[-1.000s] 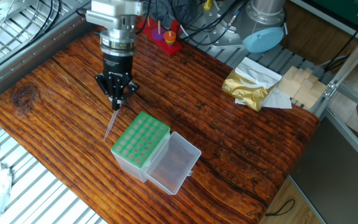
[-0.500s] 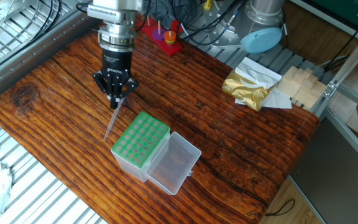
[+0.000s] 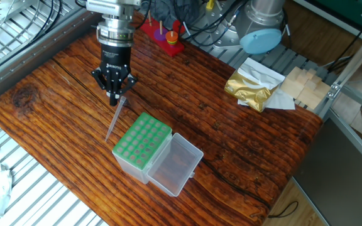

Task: Insert a large pipette tip into the holder for large pipette tips

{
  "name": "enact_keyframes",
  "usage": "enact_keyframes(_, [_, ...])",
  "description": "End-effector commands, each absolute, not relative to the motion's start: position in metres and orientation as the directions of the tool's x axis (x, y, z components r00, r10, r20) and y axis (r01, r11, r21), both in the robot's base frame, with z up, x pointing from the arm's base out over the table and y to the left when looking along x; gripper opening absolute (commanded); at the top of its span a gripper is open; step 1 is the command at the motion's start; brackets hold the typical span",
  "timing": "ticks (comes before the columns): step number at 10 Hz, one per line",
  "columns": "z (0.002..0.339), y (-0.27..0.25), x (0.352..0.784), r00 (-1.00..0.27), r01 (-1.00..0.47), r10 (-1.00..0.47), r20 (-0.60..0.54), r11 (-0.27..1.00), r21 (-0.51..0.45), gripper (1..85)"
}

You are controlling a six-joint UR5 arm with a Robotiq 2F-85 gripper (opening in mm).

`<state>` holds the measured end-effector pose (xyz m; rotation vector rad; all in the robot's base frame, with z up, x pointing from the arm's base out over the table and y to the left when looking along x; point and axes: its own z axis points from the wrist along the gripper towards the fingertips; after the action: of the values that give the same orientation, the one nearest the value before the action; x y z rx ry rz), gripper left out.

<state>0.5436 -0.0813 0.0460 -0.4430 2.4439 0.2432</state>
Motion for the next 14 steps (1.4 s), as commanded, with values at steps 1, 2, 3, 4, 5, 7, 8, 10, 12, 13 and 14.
enact_keyframes(1, [0.046,-0.083,0.539,-0.748,-0.333,-0.199,-0.633,0.938,0.098,1.0])
enact_keyframes(2, [0.044,-0.078,0.537,-0.757,-0.311,-0.169,-0.631,0.943,0.121,1.0])
enact_keyframes(3, [0.042,-0.078,0.537,-0.758,-0.306,-0.165,-0.631,0.945,0.12,1.0])
enact_keyframes(4, [0.041,-0.079,0.535,-0.757,-0.303,-0.162,-0.633,0.945,0.121,1.0])
enact_keyframes(5, [0.038,-0.078,0.531,-0.76,-0.296,-0.148,-0.633,0.946,0.134,1.0])
enact_keyframes(7, [0.033,-0.08,0.522,-0.759,-0.294,-0.143,-0.635,0.946,0.139,1.0])
enact_keyframes(8, [0.029,-0.081,0.517,-0.76,-0.297,-0.146,-0.633,0.945,0.139,1.0])
enact_keyframes(10, [0.029,-0.083,0.516,-0.756,-0.303,-0.159,-0.635,0.945,0.123,1.0])
enact_keyframes(12, [0.03,-0.095,0.51,-0.757,-0.303,-0.185,-0.627,0.949,0.086,1.0])
enact_keyframes(13, [0.031,-0.098,0.508,-0.757,-0.302,-0.188,-0.625,0.95,0.08,1.0])
enact_keyframes(14, [0.033,-0.099,0.508,-0.756,-0.298,-0.183,-0.629,0.951,0.082,1.0])
